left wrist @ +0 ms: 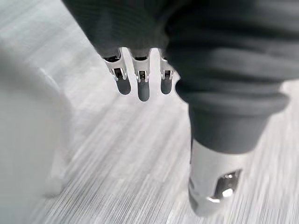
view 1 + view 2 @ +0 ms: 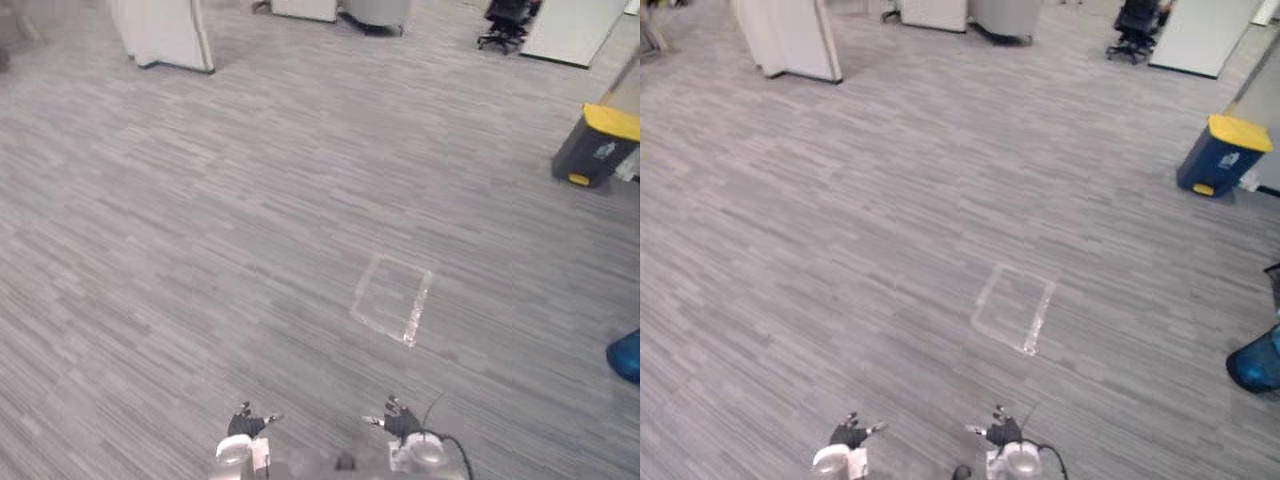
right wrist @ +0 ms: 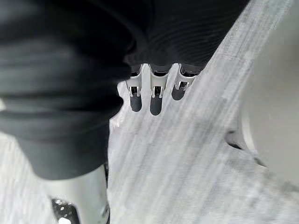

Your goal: Organize the slippers on the shoe rack

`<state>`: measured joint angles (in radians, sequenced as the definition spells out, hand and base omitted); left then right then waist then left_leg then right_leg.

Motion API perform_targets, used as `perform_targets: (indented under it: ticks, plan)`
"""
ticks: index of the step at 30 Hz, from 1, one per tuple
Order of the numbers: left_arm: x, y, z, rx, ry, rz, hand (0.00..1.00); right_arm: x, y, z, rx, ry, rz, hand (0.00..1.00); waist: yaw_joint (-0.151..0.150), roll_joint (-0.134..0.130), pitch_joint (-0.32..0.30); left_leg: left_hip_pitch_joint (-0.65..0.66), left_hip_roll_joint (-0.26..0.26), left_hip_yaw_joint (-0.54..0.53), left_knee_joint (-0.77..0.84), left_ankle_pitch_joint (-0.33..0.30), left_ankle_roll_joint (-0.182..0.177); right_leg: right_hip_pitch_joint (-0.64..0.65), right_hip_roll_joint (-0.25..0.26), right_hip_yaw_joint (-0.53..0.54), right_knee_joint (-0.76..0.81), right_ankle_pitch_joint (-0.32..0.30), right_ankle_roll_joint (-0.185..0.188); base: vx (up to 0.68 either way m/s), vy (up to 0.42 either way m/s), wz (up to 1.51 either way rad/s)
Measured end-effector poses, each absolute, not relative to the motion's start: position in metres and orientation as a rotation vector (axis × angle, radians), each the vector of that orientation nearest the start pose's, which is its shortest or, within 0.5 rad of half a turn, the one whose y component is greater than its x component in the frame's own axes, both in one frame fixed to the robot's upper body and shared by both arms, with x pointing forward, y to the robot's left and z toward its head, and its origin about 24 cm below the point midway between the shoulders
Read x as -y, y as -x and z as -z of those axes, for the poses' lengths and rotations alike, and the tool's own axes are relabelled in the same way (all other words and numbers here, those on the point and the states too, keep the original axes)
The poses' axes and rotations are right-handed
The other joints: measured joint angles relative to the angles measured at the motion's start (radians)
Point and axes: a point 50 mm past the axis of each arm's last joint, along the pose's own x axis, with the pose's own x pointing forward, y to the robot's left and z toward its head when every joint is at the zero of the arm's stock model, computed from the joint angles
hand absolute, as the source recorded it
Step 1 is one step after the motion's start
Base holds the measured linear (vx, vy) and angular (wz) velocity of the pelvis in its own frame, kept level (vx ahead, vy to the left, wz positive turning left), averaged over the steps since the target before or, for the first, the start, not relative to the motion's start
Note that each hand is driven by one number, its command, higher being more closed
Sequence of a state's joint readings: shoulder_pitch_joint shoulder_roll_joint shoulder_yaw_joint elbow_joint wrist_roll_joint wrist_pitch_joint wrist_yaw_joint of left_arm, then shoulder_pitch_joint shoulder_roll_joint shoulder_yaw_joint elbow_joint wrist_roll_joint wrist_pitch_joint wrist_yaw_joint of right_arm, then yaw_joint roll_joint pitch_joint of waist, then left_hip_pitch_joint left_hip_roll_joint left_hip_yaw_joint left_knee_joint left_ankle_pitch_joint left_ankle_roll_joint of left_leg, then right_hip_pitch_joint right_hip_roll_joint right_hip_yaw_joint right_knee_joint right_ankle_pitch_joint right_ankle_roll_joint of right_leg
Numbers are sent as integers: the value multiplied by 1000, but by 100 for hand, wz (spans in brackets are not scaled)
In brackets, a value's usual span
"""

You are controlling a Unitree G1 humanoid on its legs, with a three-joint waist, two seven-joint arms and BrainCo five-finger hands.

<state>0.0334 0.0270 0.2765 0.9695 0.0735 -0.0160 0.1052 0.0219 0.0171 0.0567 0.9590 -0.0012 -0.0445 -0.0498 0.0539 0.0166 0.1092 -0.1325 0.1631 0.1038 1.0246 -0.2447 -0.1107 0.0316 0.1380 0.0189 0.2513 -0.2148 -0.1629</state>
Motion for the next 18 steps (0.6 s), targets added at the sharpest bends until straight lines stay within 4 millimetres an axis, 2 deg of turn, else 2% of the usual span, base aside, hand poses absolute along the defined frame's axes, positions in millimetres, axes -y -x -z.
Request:
perform_targets:
  ticks: [1, 2, 3, 4, 6, 7, 8, 9, 10, 11, 12, 13, 15, 16, 17, 18]
  plan:
    - [-211, -121, 147, -972, -4, -371, 0, 137, -140, 147, -945, 34, 2, 0, 6, -5, 2, -39, 4, 5, -27, -24, 9, 36, 1, 53, -16, -4, -3, 433, 73, -171]
    - [-212, -118, 147, -959, 13, -394, 0, 137, -139, 147, -951, 37, 8, 0, 11, -8, 6, -62, 6, 14, -85, -46, 22, 55, -5, 90, -25, -3, 12, 421, 103, -144]
    - [-207, -110, 149, -972, 29, -407, 0, 136, -139, 147, -952, 43, 14, 0, 11, -10, 7, -81, 2, 21, -166, -61, 39, 83, -13, 129, -36, -16, 18, 416, 168, -117]
    - [-196, -112, 150, -959, 80, -426, 0, 136, -140, 147, -949, 48, 21, 0, 12, -11, 8, -118, -11, 16, -283, -63, 47, 118, -30, 168, -54, -33, 24, 442, 223, -90]
    - [-192, -116, 147, -930, 75, -406, 0, 135, -142, 146, -943, 47, 27, 0, 18, -20, 2, -155, -59, -21, -509, -18, 57, 152, -72, 214, -74, -69, 48, 532, 287, -67]
    - [-192, -117, 147, -925, 72, -407, 0, 133, -143, 146, -935, 68, 13, 0, 20, -25, -2, -168, -92, -59, -647, 72, 49, 166, -105, 243, -83, -95, 67, 668, 384, -78]
    - [-193, -115, 148, -933, 68, -408, 0, 132, -141, 146, -941, 70, 9, 0, 30, -23, -14, -153, -114, -55, -682, 172, 54, 173, -130, 274, -81, -112, 85, 593, 341, -75]
    - [-196, -114, 148, -934, 67, -415, 0, 132, -140, 147, -947, 69, 9, 0, 31, -35, -19, -146, -133, -30, -682, 176, 72, 177, -151, 281, -77, -115, 91, 753, 418, -63]
    - [-197, -115, 148, -936, 62, -419, 0, 129, -140, 147, -947, 61, 3, 0, 31, -42, -27, -144, -141, 4, -671, 154, 102, 156, -175, 280, -43, -93, 128, 498, 272, -41]
    - [-197, -115, 148, -937, 60, -422, 0, 128, -139, 147, -948, 57, -1, 0, 31, -45, -29, -143, -141, 26, -665, 144, 115, 140, -182, 283, -18, -79, 146, 482, 270, -46]
    - [-197, -116, 147, -936, 56, -426, 0, 127, -138, 148, -952, 52, -5, 0, 35, -46, -28, -119, -145, 54, -668, 136, 130, 124, -190, 288, 32, -54, 166, 509, 302, -55]
    - [-197, -115, 148, -942, 51, -420, 0, 127, -136, 148, -955, 55, -9, 0, 34, -52, -23, -55, -162, 71, -684, 122, 152, 109, -195, 271, 144, -11, 218, 545, 305, -66]
    - [-194, -116, 149, -947, 46, -403, 0, 127, -133, 149, -957, 78, -23, 0, 35, -49, -12, 65, -171, 82, -728, 105, 174, 6, -179, 240, 462, 84, 295, 410, 206, -59]
    - [-191, -120, 149, -952, 49, -389, 0, 129, -131, 149, -960, 80, -20, 0, 29, -36, -3, 132, -172, 82, -758, 83, 176, -74, -178, 188, 640, 55, 273, 239, 94, -40]
    - [-189, -122, 150, -958, 54, -383, 0, 130, -130, 149, -959, 79, -16, 0, 26, -35, -5, 167, -172, 83, -779, 70, 182, -120, -178, 154, 705, 30, 256, 277, 96, -38]
    - [-184, -126, 150, -959, 62, -372, 0, 132, -136, 145, -925, 79, -6, 0, 17, -20, -3, 213, -164, 79, -820, 36, 174, -208, -174, 95, 758, -12, 222, 327, 73, -29]
